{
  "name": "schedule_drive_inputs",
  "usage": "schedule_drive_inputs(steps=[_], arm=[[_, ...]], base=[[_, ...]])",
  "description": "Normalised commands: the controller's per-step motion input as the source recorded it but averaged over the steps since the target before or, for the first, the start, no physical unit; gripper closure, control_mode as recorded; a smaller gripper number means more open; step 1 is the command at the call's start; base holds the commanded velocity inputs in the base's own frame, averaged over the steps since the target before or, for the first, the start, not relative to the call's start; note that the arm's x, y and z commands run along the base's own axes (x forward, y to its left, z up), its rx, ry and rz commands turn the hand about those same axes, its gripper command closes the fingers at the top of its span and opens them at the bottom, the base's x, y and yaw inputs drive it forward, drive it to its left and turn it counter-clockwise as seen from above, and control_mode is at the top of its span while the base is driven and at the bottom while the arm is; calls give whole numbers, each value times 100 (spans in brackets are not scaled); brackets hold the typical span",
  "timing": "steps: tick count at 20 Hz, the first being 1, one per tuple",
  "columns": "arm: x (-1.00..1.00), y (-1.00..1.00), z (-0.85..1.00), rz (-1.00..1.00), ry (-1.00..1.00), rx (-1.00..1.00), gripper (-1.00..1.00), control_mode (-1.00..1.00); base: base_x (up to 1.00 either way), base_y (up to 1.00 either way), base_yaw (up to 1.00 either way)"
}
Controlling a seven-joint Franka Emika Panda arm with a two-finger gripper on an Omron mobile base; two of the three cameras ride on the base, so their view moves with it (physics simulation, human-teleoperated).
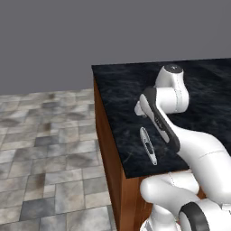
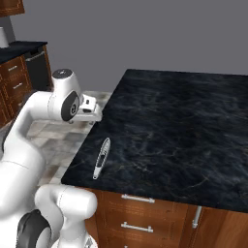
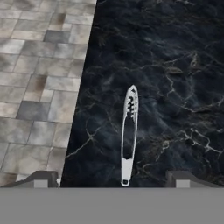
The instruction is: Pick up the tongs from the counter and place them near the plate next to the oven.
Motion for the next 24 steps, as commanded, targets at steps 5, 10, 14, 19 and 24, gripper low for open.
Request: schedule_drive_inputs(steps=[5, 10, 14, 19, 24], arm=[[-15, -14, -44, 0, 0, 0, -100, -100], [-15, -20, -46, 0, 0, 0, -100, -100], [-11, -16, -50, -2, 0, 0, -100, -100], [-7, -11, -49, -4, 0, 0, -100, -100], [0, -3, -47, -4, 0, 0, -100, -100]], base=[[0, 0, 0], [0, 0, 0], [0, 0, 0], [0, 0, 0], [0, 0, 0]])
